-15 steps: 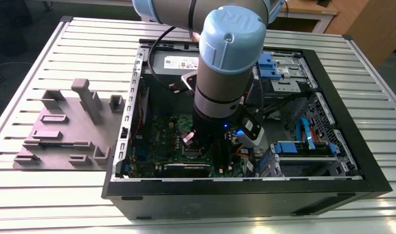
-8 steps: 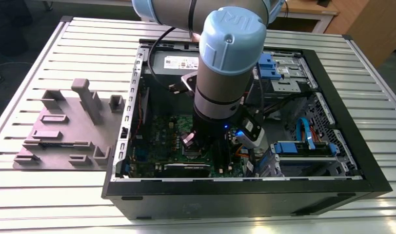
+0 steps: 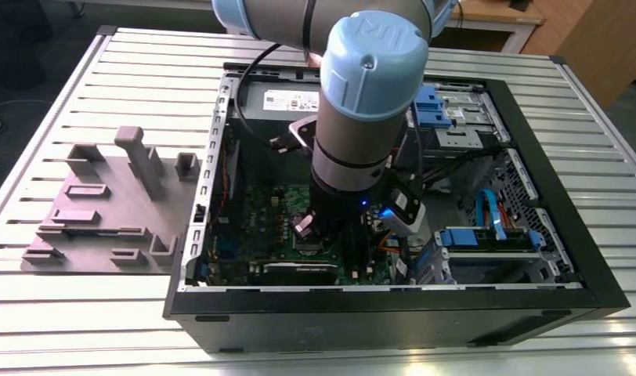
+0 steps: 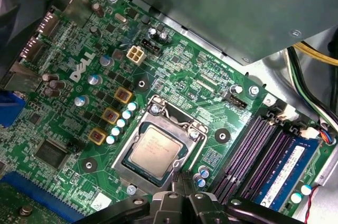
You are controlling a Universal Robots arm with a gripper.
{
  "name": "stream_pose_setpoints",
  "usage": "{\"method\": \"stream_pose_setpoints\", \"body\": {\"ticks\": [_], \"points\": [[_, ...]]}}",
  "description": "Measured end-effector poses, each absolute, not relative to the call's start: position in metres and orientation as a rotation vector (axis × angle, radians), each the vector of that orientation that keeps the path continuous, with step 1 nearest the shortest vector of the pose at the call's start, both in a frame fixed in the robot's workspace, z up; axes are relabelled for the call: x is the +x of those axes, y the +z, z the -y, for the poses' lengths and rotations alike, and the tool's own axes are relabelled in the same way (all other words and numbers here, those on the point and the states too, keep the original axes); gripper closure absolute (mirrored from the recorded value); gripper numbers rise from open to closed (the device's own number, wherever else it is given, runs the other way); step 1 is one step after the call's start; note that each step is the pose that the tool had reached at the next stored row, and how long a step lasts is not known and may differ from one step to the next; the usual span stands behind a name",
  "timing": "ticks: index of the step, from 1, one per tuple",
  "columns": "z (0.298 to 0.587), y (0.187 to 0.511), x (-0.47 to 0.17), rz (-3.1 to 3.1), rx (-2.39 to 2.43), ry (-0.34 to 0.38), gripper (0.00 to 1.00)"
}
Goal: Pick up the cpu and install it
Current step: 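Install the first cpu locking lever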
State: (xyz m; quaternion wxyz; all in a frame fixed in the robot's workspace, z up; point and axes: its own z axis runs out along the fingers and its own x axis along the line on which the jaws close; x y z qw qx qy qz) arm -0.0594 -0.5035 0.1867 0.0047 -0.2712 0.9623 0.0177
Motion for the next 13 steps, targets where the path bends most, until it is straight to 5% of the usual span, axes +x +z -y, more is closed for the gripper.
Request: {"method": "stream_pose_setpoints", "body": {"ticks": [13], "points": [[0.5034,0.1861,-0.0563,-2.987,-0.944,0.055,0.9]]}}
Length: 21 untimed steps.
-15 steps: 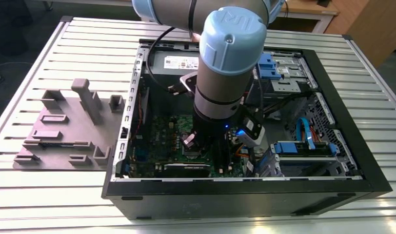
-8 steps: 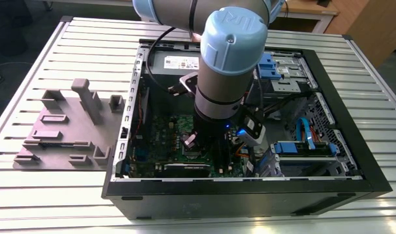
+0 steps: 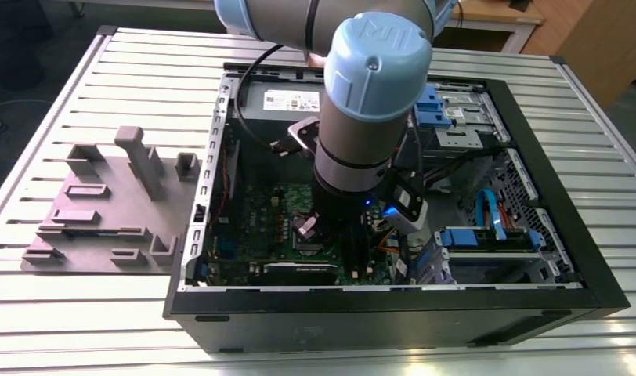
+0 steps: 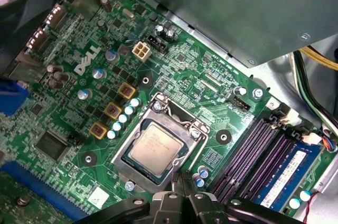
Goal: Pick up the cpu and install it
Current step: 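Install the first cpu locking lever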
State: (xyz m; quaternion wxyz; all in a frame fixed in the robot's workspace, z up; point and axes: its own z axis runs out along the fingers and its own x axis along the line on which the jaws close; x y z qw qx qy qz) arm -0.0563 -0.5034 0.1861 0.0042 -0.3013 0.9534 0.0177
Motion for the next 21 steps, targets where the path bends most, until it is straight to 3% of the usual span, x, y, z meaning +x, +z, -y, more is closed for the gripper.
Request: {"method": "stream_pose_setpoints", "body": {"ticks": [21], "points": [[0.504,0.198,-0.057,-2.98,-0.965,0.057,0.9]]}}
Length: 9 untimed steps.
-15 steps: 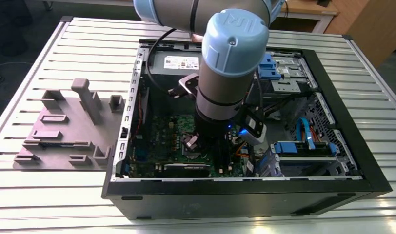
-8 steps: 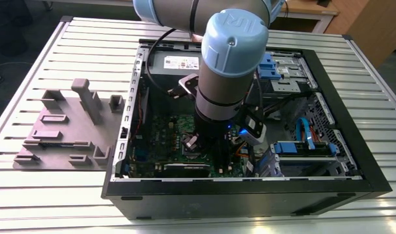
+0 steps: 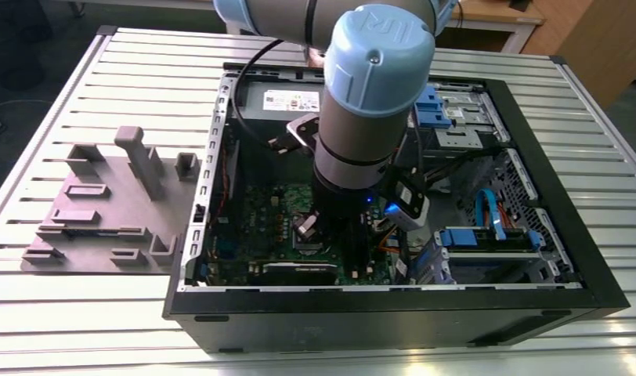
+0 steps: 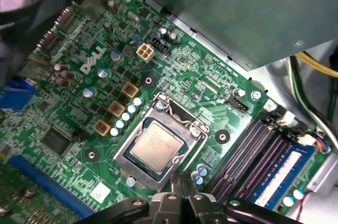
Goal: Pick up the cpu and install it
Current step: 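Install the first cpu locking lever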
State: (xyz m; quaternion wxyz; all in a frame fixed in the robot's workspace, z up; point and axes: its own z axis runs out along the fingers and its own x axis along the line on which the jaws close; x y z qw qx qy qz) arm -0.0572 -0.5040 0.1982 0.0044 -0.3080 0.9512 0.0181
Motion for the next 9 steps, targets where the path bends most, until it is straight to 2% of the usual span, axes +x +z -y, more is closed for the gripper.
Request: {"method": "stream_pose_setpoints", "body": {"ticks": [9], "points": [[0.504,0.211,-0.057,-2.98,-0.965,0.056,0.9]]}}
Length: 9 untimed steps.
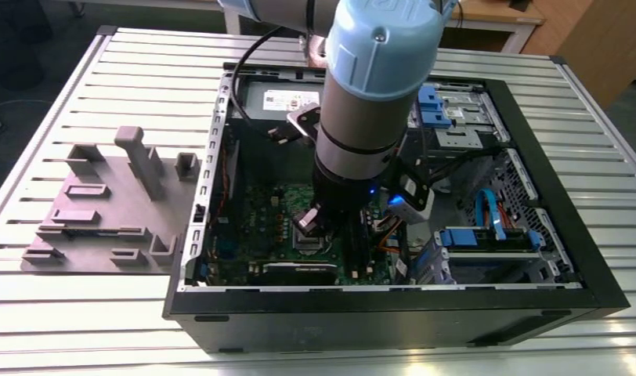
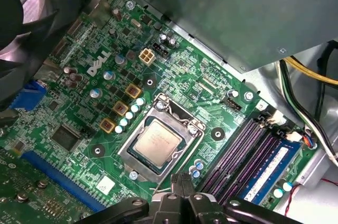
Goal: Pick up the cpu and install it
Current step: 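Install the first cpu locking lever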
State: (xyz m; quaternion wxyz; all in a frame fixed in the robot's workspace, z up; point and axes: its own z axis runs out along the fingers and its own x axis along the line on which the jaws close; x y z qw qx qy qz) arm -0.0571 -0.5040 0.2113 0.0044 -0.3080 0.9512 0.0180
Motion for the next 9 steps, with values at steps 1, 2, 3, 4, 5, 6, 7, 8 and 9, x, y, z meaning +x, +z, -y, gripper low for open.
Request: {"method": "stream_pose_setpoints", "body": {"ticks": [1,2,3,4,5,6,7,8,9], "points": [[0.504,0.211,-0.057,-2.98,-0.965,0.056,0.9],[0.504,0.211,-0.059,-2.98,-0.965,0.056,0.9],[0.504,0.211,-0.061,-2.979,-0.965,0.056,0.9],[0.504,0.211,-0.064,-2.978,-0.964,0.055,0.9],[0.504,0.211,-0.067,-2.977,-0.964,0.055,0.9],[0.504,0.211,-0.071,-2.976,-0.964,0.054,0.9],[0.504,0.211,-0.075,-2.975,-0.963,0.053,0.9],[0.504,0.211,-0.079,-2.973,-0.963,0.053,0.9],[0.504,0.211,-0.081,-2.973,-0.963,0.052,0.9]]}}
